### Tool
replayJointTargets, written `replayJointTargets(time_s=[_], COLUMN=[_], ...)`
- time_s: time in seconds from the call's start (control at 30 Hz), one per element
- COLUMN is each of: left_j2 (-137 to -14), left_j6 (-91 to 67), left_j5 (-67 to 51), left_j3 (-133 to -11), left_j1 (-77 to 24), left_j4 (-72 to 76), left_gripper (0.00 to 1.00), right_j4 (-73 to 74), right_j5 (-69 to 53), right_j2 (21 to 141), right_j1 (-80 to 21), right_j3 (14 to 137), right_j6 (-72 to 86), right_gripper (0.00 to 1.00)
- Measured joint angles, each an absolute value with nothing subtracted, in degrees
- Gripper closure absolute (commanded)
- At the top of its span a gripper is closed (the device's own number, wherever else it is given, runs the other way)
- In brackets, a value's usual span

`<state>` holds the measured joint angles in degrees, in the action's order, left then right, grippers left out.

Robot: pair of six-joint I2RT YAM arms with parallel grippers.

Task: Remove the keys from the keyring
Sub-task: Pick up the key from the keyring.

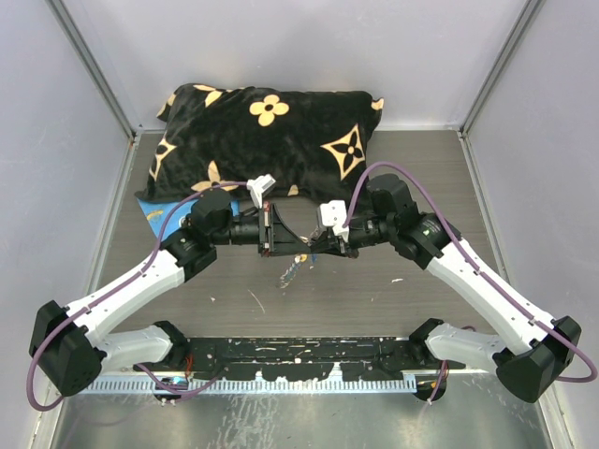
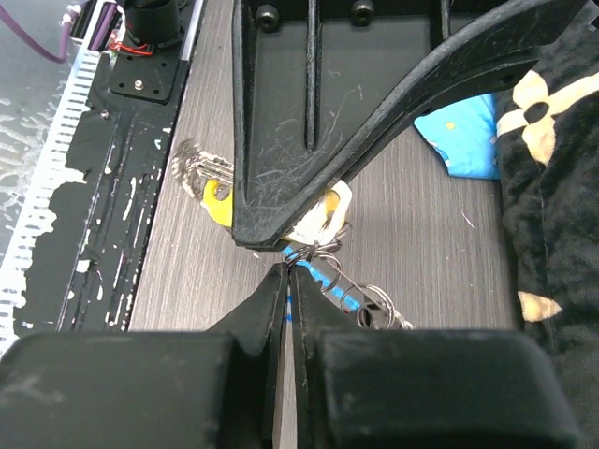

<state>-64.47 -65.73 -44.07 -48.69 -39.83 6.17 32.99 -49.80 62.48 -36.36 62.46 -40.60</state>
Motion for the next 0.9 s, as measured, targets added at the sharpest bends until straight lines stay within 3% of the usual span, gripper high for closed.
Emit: replayJointTargets(time_s=[0.13,0.9], left_j2=[-64.51,-65.56], left_j6=[-66.19,-56.71], left_j5=[-45.17,-56.53], left_j3=[-48.69,-48.84], left_j1=[-38.98,-36.73], left_j4=[6.17,1.19], left_gripper=[1.0,1.0], right_j4=[32.97,39.59], right_j5=[-48.6,-53.08], right_j2=[61.58,60.95], right_j1=[-36.29,-36.21], right_j3=[62.46,62.46], right_j6=[-40.71,-48.86], right_gripper=[0.99,0.99])
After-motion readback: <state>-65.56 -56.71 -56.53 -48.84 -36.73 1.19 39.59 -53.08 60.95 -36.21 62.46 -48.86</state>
